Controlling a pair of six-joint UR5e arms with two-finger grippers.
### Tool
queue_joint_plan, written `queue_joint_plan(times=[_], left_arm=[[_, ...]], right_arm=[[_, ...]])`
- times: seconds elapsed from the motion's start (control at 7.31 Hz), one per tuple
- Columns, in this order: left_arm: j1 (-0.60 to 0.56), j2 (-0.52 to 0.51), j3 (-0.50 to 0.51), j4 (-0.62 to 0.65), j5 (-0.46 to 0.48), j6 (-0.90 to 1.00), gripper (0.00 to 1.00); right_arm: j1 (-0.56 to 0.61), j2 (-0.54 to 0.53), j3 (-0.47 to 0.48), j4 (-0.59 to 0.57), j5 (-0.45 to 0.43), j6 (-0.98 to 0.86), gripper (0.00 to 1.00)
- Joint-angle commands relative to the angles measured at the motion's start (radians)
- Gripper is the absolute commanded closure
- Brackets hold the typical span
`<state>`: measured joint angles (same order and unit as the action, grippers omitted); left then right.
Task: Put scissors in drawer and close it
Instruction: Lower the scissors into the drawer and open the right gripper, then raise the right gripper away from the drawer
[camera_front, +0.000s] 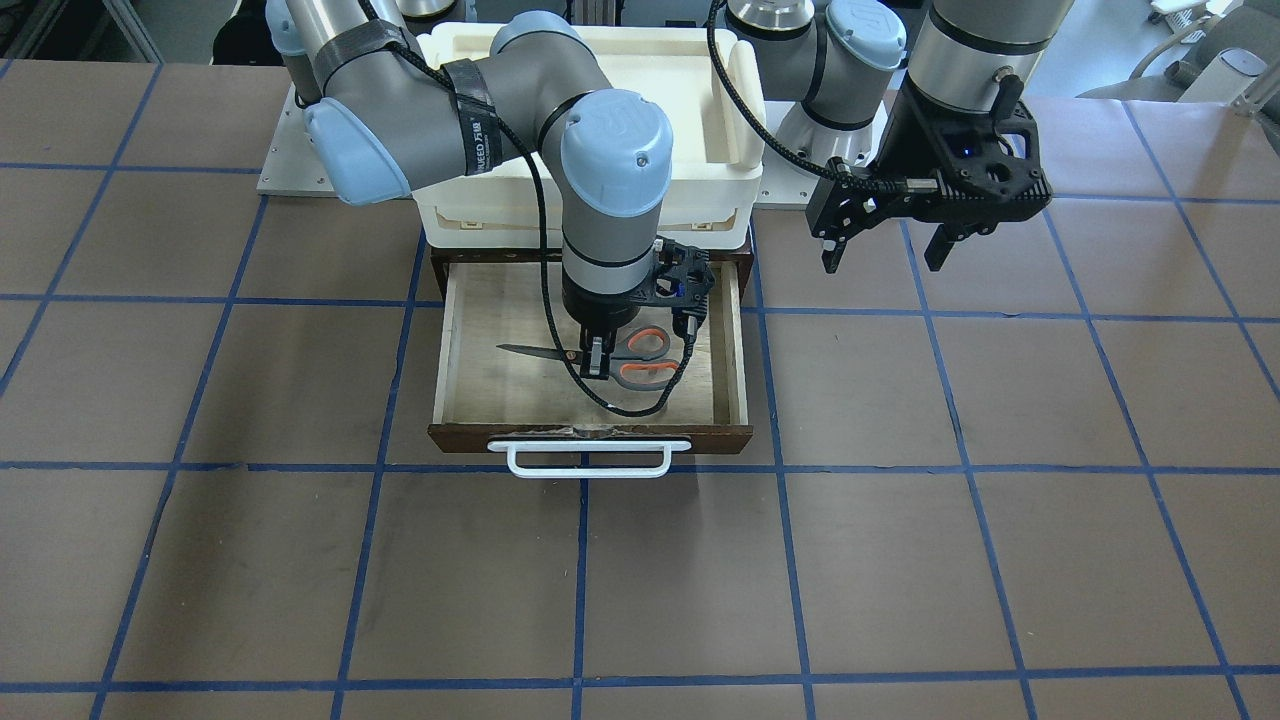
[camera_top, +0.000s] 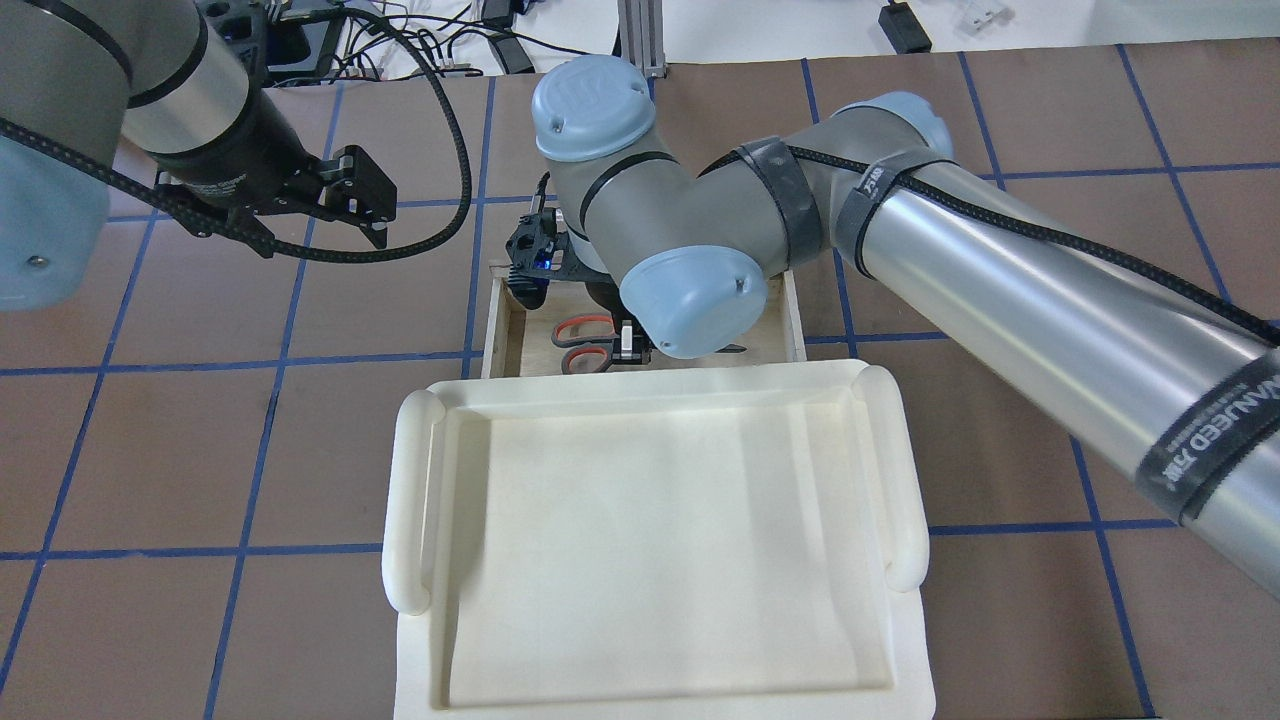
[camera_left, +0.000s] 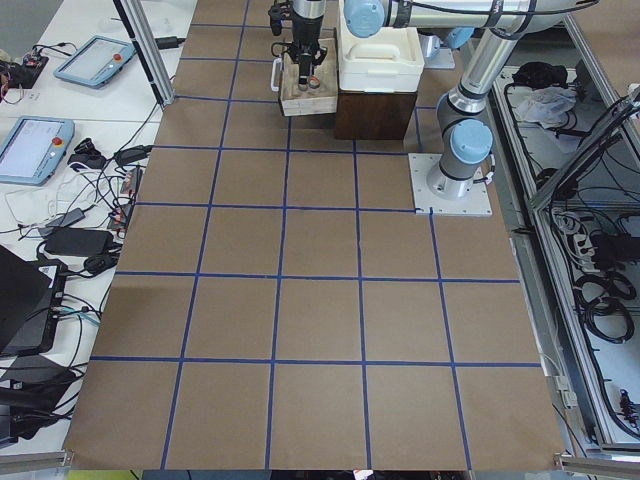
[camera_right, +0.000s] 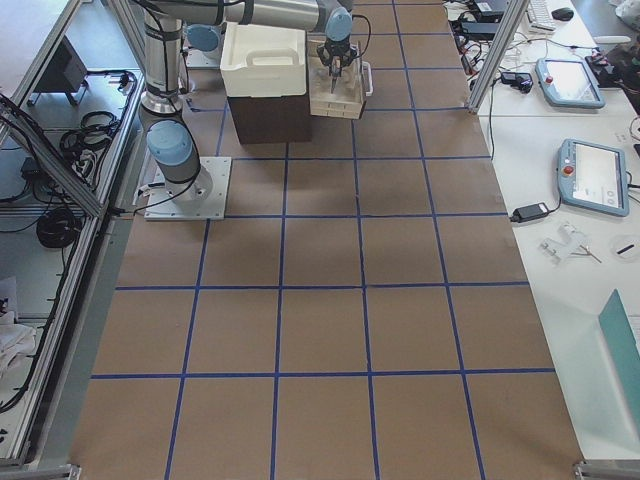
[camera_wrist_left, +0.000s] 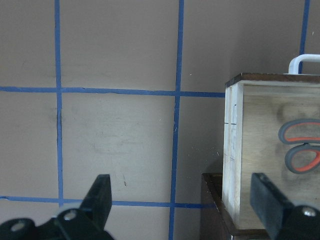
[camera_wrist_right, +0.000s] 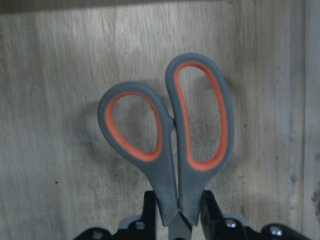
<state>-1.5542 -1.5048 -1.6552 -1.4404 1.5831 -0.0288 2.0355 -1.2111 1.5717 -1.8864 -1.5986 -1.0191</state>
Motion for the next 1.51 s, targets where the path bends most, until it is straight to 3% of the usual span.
queue_joint_plan(times=[0.0, 0.14, 0.27, 0.41, 0.55, 0.96, 1.37], left_arm=[[0.000, 0.000, 0.000, 0.000, 0.000, 0.001, 0.00], [-0.001, 0.000, 0.000, -0.002, 0.000, 0.001, 0.00], [0.000, 0.000, 0.000, -0.002, 0.000, 0.006, 0.00], [0.000, 0.000, 0.000, -0.002, 0.000, 0.006, 0.00], [0.000, 0.000, 0.000, -0.003, 0.000, 0.003, 0.00], [0.000, -0.002, 0.000, -0.002, 0.000, 0.009, 0.00], [0.005, -0.006, 0.002, 0.033, 0.000, 0.004, 0.00]], right_arm=[[-0.001, 0.001, 0.005, -0.003, 0.003, 0.005, 0.89], [-0.001, 0.002, 0.005, -0.022, 0.002, 0.007, 0.47], [-0.003, 0.001, 0.005, -0.051, 0.009, 0.014, 0.19], [-0.011, -0.007, 0.001, -0.053, 0.006, 0.025, 0.01], [-0.026, -0.024, -0.007, -0.059, -0.003, 0.102, 0.01], [-0.144, -0.158, -0.009, -0.046, 0.000, 0.588, 0.00], [-0.338, -0.243, -0.007, 0.106, 0.009, 0.822, 0.00]])
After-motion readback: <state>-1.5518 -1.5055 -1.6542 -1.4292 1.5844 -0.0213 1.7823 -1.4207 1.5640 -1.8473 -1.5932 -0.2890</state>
